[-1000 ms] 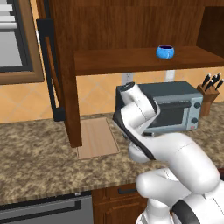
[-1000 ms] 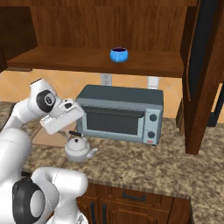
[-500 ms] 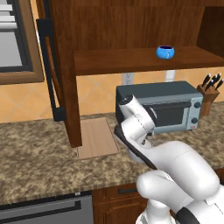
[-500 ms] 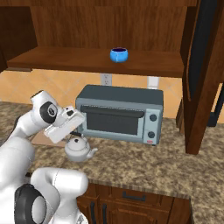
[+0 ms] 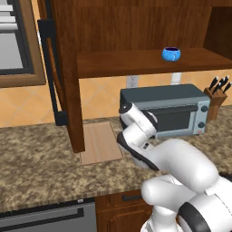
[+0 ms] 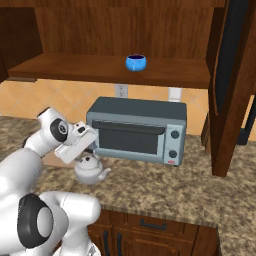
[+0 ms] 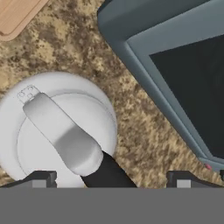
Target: Pick the kettle from the counter and place it on the tray. Then pick the mug from the cabinet and place it on the tray. Then close the cabinet doors.
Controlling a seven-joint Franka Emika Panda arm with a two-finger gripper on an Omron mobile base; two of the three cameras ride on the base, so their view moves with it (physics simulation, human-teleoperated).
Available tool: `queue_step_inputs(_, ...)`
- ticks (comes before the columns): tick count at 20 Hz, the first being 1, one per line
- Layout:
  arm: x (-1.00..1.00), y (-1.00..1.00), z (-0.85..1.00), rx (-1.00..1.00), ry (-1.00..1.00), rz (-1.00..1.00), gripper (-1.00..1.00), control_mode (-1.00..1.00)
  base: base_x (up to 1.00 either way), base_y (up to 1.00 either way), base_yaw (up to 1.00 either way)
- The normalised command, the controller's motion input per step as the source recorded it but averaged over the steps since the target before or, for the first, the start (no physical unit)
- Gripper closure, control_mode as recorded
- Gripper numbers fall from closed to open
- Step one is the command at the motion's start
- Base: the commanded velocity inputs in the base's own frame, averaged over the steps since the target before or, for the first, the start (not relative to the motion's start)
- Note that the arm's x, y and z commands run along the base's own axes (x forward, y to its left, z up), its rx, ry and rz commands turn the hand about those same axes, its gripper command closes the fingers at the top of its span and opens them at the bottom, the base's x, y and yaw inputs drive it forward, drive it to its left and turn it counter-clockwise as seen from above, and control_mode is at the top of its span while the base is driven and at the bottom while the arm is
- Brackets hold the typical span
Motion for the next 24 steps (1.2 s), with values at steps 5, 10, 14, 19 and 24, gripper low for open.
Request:
queue_step_inputs(5,0.04,0.00,-0.23,-0.05,0.00,0.00,-1.00,-1.00,0.00,0.00,0.00)
queue_step_inputs(10,-0.08,0.00,-0.38,-0.08,0.01,0.00,-1.00,-1.00,0.00,0.00,0.00)
queue_step_inputs(14,-0.08,-0.06,-0.43,-0.04,0.05,0.00,1.00,-1.00,0.00,0.00,0.00)
queue_step_inputs(19,-0.34,-0.24,-0.32,0.00,0.00,0.00,1.00,-1.00,0.00,0.00,0.00)
queue_step_inputs(24,-0.58,-0.14,-0.12,0.07,-0.03,0.00,1.00,-1.00,0.00,0.00,0.00)
